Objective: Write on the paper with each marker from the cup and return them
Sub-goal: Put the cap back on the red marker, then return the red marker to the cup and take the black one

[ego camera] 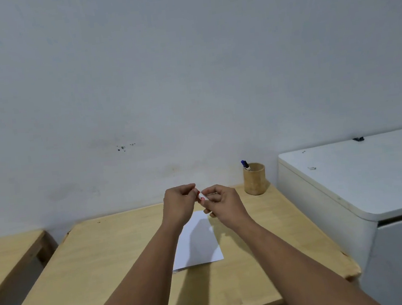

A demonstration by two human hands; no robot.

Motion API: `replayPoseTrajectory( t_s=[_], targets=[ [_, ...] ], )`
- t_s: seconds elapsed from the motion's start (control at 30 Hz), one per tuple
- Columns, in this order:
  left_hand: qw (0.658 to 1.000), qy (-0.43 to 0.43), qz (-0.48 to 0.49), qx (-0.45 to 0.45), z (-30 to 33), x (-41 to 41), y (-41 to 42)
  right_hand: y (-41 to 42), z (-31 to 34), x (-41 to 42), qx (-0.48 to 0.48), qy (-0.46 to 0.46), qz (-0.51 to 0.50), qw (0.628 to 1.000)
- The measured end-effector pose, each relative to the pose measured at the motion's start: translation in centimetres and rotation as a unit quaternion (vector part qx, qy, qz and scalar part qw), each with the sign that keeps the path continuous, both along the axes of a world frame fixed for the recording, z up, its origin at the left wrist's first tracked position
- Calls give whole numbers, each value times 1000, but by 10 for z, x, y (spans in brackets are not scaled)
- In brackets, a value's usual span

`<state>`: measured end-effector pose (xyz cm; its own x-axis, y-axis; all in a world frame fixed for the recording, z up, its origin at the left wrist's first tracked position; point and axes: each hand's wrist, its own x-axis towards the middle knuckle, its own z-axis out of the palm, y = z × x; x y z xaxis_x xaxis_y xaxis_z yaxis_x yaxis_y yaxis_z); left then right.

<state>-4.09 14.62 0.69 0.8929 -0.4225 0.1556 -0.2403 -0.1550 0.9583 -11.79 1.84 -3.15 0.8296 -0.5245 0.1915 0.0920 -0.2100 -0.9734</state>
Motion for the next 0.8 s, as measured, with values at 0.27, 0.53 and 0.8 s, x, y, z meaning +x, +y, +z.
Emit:
replayPoseTrajectory(
  t_s=[0.27, 0.53, 0.8],
  targets=[
    [988, -95, -69, 97, 1, 9, -89, -115, 38, 0, -139, -3, -148, 979],
    [973, -80, -113, 187, -34, 42, -194, -217, 65, 30, -117, -16, -233, 965],
    [977, -48, -131, 161, -78, 52, -250, -244, 16, 53, -195, 105, -196, 955]
  ],
)
